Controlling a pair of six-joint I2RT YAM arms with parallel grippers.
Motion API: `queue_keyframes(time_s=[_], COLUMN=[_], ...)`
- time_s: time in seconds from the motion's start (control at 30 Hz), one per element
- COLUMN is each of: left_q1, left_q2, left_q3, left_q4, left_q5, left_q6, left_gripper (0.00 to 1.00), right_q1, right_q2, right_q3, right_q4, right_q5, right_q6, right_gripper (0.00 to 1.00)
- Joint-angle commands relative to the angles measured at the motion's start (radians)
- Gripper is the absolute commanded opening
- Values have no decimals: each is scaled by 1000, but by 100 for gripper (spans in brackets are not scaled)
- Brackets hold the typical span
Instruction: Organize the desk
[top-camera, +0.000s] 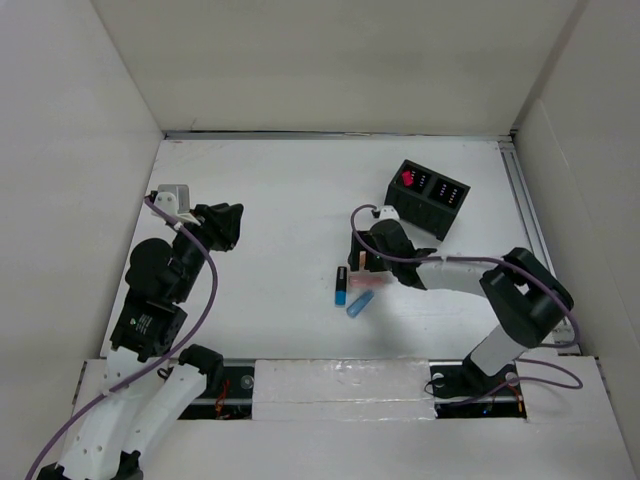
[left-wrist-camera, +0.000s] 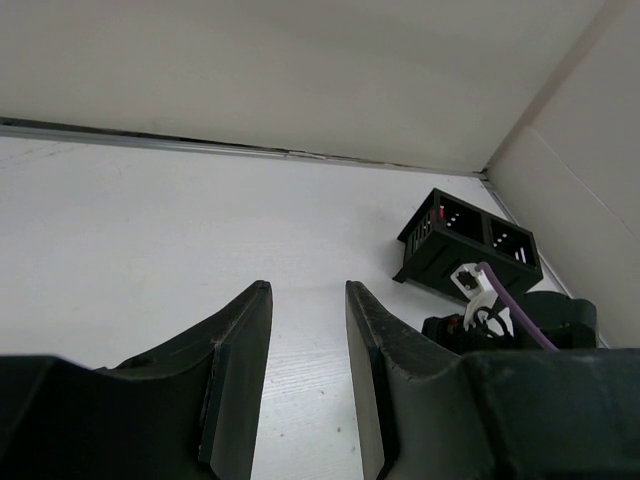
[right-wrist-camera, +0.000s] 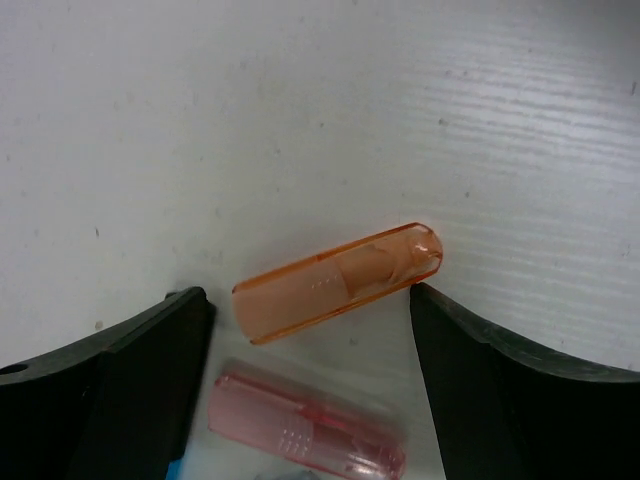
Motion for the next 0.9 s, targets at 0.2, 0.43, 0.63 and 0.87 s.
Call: queue_keyframes(time_s=[0.2, 0.43, 0.63, 0.87], left_q1=[-2, -2, -2, -2], left_q2=[-10, -23, -26, -26], left_q3=[1, 1, 2, -3], left_q4=[30, 33, 34, 40], left_q5=[0, 7, 15, 17], left_q6=[12, 12, 11, 9], left_gripper=[32, 32, 32, 32], right_q1=[-8, 50, 85, 95], right_q2=[161, 193, 253, 244], right_q3=[166, 238, 280, 358], right_q4=[-27, -163, -259, -260], right_q5=[58, 228, 306, 335], right_q6=[6, -41, -54, -61], right_gripper=[72, 59, 38, 14])
